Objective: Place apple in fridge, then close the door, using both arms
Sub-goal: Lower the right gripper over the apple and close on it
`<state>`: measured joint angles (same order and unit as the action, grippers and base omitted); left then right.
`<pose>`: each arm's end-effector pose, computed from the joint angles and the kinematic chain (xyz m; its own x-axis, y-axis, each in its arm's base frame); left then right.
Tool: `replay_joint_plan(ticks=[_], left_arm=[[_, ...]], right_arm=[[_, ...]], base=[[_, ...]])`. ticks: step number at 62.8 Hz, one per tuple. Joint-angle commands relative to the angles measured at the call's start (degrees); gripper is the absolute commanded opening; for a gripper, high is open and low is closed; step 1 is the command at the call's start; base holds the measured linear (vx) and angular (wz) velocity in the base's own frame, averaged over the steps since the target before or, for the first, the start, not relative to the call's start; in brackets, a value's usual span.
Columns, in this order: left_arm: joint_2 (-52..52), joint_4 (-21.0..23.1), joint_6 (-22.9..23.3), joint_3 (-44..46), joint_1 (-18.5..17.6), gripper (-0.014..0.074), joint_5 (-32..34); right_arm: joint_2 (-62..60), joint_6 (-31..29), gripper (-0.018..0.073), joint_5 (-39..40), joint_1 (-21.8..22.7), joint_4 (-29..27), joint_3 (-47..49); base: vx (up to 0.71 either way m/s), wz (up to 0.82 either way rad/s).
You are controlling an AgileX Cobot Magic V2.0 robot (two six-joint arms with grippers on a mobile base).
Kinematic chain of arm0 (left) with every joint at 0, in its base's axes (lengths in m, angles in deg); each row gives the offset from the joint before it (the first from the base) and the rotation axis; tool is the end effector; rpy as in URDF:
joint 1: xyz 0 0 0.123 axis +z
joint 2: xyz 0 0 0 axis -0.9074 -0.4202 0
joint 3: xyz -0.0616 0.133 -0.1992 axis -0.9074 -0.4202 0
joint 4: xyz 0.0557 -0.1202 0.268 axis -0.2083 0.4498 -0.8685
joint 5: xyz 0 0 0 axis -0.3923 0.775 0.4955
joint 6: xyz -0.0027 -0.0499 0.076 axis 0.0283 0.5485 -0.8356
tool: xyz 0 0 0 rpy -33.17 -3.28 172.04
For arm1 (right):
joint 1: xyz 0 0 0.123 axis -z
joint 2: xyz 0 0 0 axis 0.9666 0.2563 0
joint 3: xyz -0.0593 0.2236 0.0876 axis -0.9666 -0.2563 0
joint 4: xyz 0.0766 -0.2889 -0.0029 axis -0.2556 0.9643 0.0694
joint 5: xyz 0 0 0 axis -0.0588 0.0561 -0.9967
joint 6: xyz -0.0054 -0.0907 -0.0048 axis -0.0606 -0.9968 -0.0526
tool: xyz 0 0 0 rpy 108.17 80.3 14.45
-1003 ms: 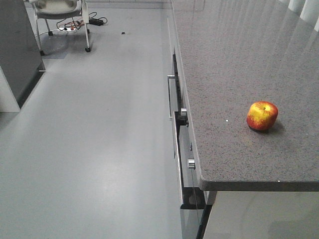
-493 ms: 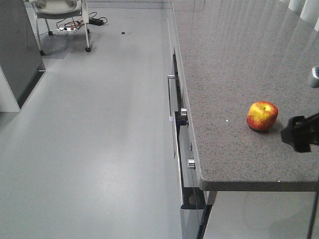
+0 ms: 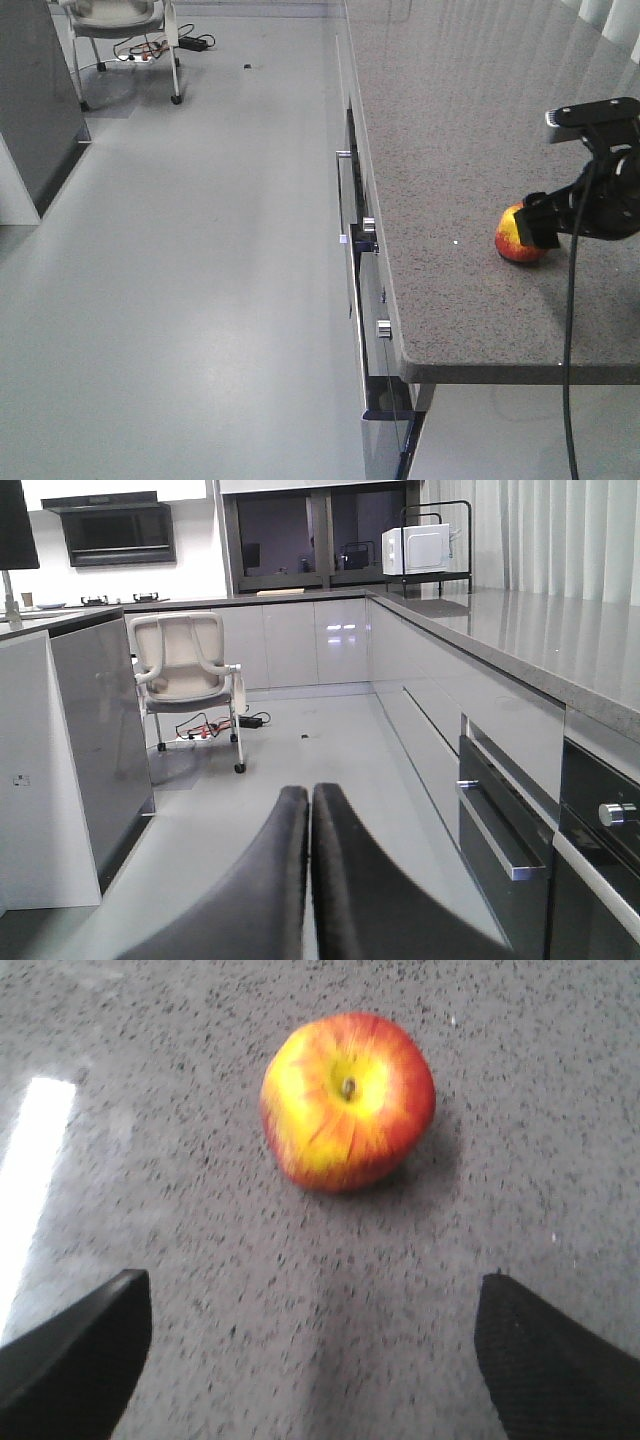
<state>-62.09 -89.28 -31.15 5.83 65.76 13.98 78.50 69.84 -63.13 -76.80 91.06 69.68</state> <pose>0.1426 0.0015 0.2029 0.0549 0.0112 -0.9984 -0.0114 0.9999 0.0106 0.3832 0.0071 0.2417 -0.8302 -0.1950 -0.5223 -0.1500 0.9804 -0.1275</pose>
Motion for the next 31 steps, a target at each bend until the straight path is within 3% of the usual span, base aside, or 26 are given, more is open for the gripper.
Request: replay_joint_plan(ticks=[1, 31], left_arm=[[-1.20, 0.14, 0.58, -1.20, 0.03, -0.0006, 3.91], [-1.20, 0.14, 0.58, -1.20, 0.03, -0.0006, 3.91]], right_arm=[[1.45, -0.16, 0.0629, 2.79, 0.39, 1.66, 4.86], [15.82, -0.39, 0.0616, 2.68, 0.46, 5.11, 17.53]], base=[[0.00, 0.00], [0.00, 0.00]])
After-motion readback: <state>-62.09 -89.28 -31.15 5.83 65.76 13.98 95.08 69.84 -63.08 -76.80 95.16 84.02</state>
